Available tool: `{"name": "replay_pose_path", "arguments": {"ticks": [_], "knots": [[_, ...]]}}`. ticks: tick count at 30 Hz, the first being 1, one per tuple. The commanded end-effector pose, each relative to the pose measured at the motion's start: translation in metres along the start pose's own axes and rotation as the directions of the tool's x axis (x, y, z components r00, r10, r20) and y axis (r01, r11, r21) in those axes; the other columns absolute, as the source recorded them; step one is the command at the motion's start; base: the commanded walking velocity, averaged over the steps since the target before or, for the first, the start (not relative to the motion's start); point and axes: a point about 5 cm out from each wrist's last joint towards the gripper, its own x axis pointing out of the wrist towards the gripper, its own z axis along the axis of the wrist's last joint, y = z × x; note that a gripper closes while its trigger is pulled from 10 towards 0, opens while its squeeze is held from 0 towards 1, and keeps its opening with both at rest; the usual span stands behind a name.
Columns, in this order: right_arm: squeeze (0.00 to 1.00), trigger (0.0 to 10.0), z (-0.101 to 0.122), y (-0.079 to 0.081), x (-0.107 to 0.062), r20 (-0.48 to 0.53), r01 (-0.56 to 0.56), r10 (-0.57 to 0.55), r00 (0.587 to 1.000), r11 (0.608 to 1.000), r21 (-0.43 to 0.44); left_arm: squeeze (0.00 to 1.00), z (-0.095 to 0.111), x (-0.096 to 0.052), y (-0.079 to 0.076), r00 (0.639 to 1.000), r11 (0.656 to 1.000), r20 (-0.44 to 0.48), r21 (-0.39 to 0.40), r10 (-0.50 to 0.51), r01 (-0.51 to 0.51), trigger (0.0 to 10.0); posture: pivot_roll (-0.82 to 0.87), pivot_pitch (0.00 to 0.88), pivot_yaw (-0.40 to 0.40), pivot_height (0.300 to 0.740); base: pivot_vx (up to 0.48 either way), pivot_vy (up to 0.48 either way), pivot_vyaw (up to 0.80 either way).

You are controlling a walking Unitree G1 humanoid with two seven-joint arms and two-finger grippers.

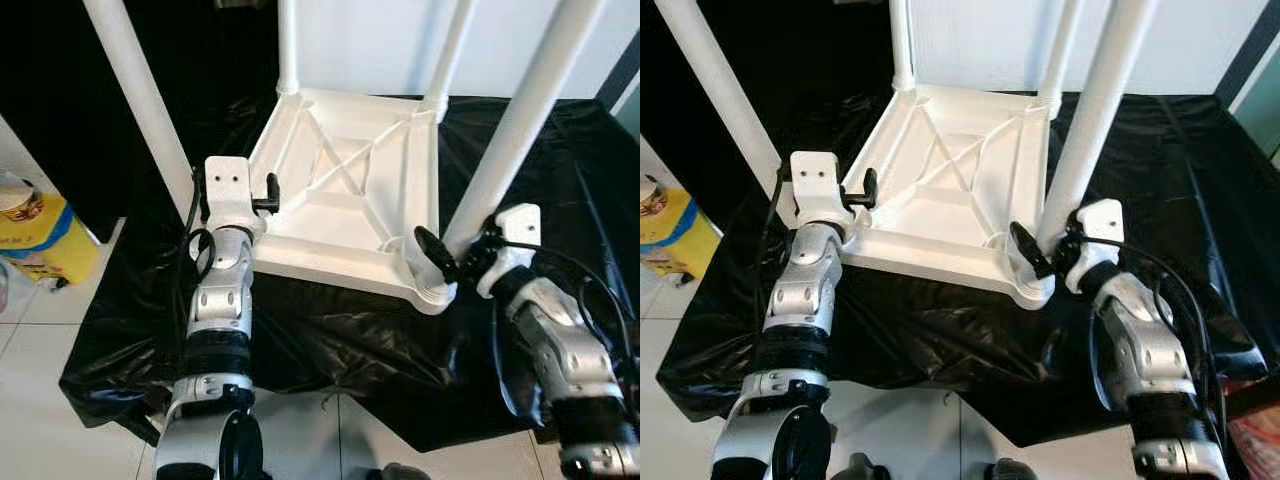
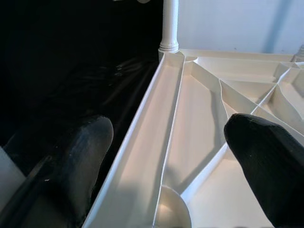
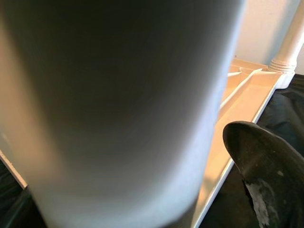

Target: Building children table

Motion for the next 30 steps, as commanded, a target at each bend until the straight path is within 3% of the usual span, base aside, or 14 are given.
{"name": "replay_pose_path", "arguments": {"ticks": [1, 14, 18, 30], "knots": [[0.00, 10.0, -0.014, -0.006, 0.000, -0.076, 0.008, -0.008, 0.997, 1.000, -0.008, 0.00, -0.009, -0.017, 0.061, 0.799, 0.799, -0.040, 0.015, 0.601, -0.601, 10.0, -0.03, 0.051, -0.055, 0.740, 0.000, 0.000, 0.00], [0.00, 10.0, -0.029, -0.003, 0.011, -0.118, -0.090, 0.091, 0.989, 0.996, 0.013, 0.00, 0.000, -0.028, 0.069, 0.761, 0.761, -0.021, -0.022, 0.649, -0.649, 10.0, -0.01, 0.042, -0.066, 0.740, 0.000, 0.000, 0.00], [0.00, 10.0, -0.034, 0.002, 0.023, -0.133, -0.134, 0.138, 0.982, 0.990, 0.034, 0.00, 0.003, -0.034, 0.072, 0.746, 0.745, -0.009, -0.029, 0.666, -0.666, 10.0, -0.02, 0.047, -0.057, 0.740, 0.000, 0.000, 0.00], [0.00, 10.0, -0.036, 0.000, 0.030, -0.129, -0.120, 0.124, 0.984, 0.992, 0.035, 0.00, 0.008, -0.035, 0.066, 0.756, 0.755, -0.005, -0.055, 0.654, -0.654, 10.0, -0.01, 0.043, -0.064, 0.740, 0.000, 0.000, 0.00]]}}
